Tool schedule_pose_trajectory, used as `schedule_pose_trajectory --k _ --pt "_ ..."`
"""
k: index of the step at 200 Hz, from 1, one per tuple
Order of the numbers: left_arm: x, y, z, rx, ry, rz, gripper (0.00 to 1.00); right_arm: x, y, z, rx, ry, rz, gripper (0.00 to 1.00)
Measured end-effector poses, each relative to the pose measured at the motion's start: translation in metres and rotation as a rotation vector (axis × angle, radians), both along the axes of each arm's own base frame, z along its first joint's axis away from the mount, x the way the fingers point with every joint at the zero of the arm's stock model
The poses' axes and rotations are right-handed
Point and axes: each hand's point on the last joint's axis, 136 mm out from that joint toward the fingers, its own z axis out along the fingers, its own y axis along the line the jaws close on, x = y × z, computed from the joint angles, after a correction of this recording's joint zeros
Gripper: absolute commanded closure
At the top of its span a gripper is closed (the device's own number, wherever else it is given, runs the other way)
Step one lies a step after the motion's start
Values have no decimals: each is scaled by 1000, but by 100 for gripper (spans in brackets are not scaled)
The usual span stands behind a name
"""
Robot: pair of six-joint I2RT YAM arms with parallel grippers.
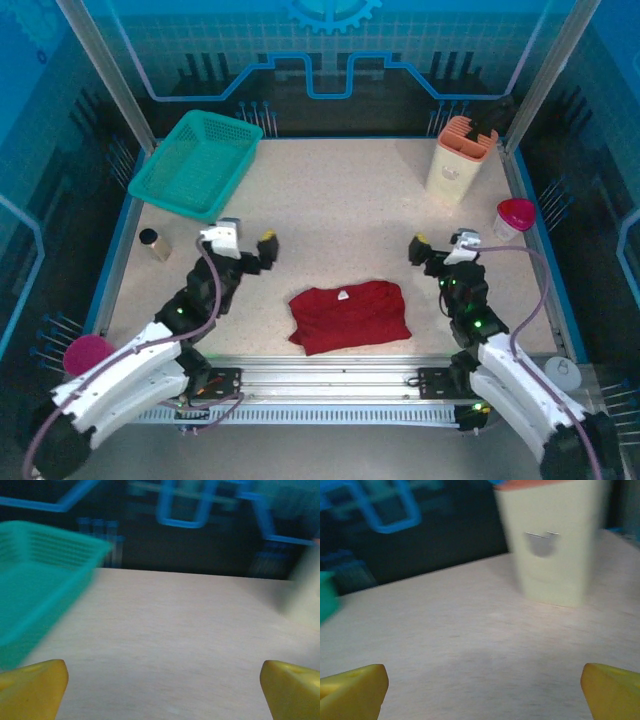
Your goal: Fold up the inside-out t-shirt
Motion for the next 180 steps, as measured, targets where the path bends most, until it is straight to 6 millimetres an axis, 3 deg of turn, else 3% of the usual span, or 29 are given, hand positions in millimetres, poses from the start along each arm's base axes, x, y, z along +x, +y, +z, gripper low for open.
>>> schedule_pose_trajectory --k 17,30,57,93,130,180 --pt "16 45 -47 94 76 119 1 13 -26 -24 -70 80 -62 0" --pt "21 63 -85 148 159 139 1 23 -31 -35 -128 107 -53 0" --pt "29 64 -135 215 271 50 1 44 -17 -65 -233 145 52 0" --pt "57 52 -140 203 227 -55 1 64 -5 -104 -278 208 161 0" --pt "86 85 -139 119 201 15 1 87 -5 -74 -284 111 154 0" --pt "96 86 -130 93 180 21 1 93 -14 -68 -305 117 94 0"
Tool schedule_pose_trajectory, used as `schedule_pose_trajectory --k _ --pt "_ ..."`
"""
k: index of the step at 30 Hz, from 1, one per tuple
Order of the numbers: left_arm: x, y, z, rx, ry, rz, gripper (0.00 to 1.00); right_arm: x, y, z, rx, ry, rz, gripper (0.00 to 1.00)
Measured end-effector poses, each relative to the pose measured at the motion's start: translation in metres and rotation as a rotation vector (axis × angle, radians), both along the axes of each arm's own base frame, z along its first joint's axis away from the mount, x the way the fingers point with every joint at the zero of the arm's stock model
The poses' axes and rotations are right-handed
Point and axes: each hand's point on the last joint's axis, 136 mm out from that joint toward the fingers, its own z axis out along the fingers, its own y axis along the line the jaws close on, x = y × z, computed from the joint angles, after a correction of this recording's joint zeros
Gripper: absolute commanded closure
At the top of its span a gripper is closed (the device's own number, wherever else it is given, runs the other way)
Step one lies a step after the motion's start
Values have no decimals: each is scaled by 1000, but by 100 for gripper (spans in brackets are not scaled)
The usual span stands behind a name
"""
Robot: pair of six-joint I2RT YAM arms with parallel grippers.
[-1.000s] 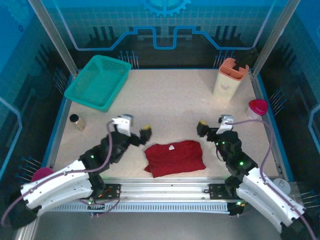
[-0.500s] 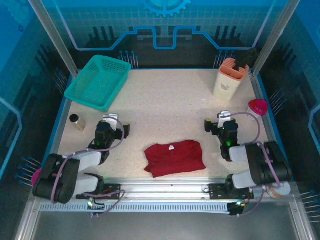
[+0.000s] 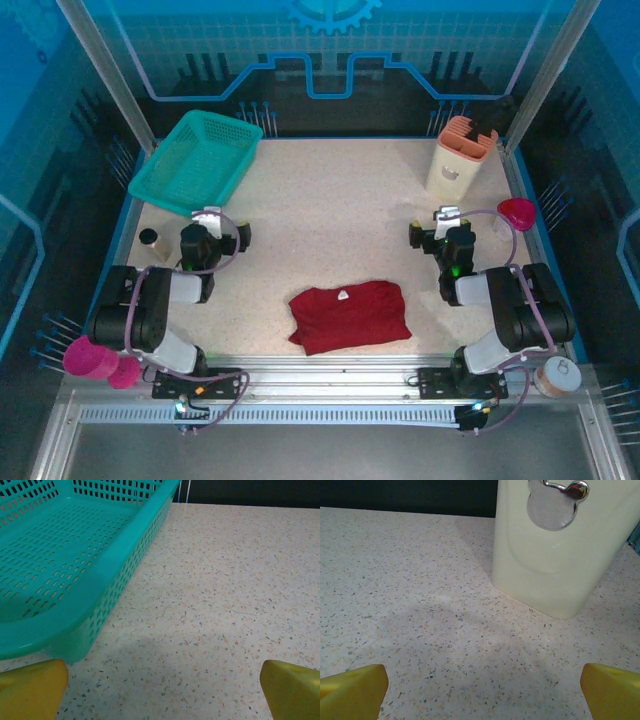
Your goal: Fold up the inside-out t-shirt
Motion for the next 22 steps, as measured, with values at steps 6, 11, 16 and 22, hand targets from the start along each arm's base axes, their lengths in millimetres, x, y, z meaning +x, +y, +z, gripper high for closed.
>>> schedule_pose_trajectory --k 6,11,16,22 --pt "0 -1 0 -2 0 -3 1 -1 -1 -3 -11 12 -4 0" --pt "0 -1 0 -10 1 1 1 0 -1 -2 -11 11 -4 0" --pt "0 -1 0 -11 1 1 1 1 1 -2 -7 14 5 0" --pt "0 -1 0 -11 1 1 1 0 3 -3 -3 17 16 0"
